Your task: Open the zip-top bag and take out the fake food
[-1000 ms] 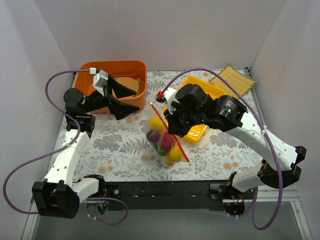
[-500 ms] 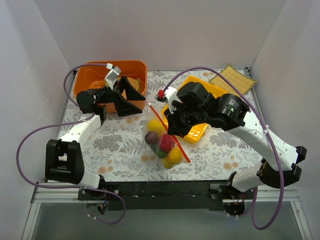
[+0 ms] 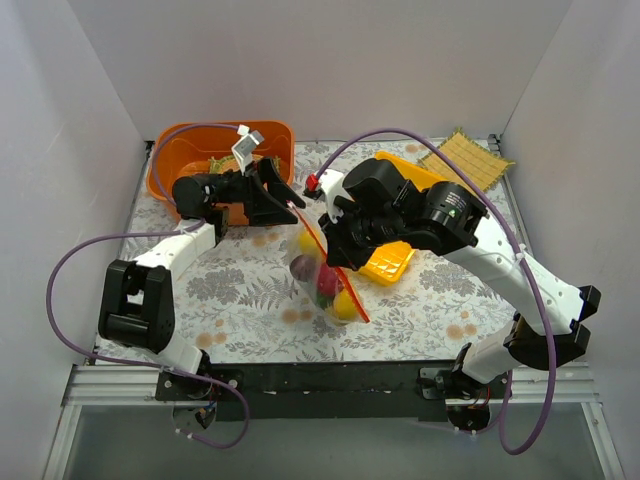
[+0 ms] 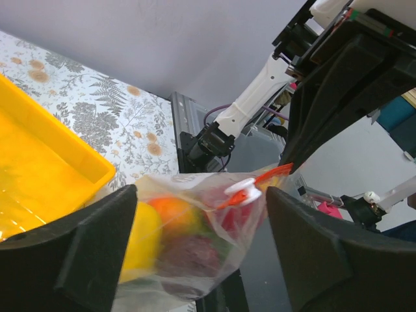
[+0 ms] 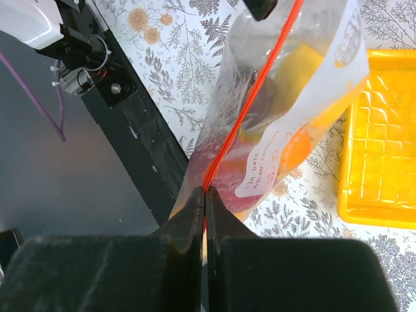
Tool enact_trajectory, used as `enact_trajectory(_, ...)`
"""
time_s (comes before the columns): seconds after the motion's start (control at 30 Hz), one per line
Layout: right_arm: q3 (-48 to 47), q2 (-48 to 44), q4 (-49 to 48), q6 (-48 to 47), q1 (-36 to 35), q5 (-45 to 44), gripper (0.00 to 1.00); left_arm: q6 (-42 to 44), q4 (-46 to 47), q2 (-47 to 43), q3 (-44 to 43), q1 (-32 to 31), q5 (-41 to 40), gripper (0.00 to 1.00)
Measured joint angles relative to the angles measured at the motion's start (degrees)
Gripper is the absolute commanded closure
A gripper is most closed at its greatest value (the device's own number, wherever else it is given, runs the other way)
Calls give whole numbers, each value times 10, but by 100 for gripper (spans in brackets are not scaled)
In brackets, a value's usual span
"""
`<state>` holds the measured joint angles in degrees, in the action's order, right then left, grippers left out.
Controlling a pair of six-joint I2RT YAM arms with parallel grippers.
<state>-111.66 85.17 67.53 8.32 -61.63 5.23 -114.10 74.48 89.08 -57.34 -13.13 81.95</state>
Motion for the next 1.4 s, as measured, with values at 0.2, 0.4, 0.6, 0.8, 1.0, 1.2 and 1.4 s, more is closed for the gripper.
enact_trajectory(0.2, -1, 0, 0, 5, 0, -10, 99, -3, 8, -15, 17, -23, -3, 40)
enact_trajectory(0.4, -3, 0, 0, 9, 0, -16, 99, -4, 8, -21, 44, -26, -8, 57)
enact_trajectory(0.6, 19, -16, -11, 20, 0, -33, 99, -7, 9, -32, 46, -26, -21, 95)
enact_trajectory(0.8, 110, -68, -49, 31, 0, -78, 79, -7, 10, -37, 67, -28, -21, 100)
enact_trajectory(1.0, 186, -109, -110, 28, 0, -110, 56, 9, 5, -56, 119, -28, -20, 100)
enact_trajectory(1.2, 196, -95, -226, -14, 0, -128, 55, 292, -330, -187, 102, -52, -64, 100)
enact_trajectory(1.4, 210, -55, -308, -45, 0, -119, 58, 478, -620, -221, 20, -73, -144, 100)
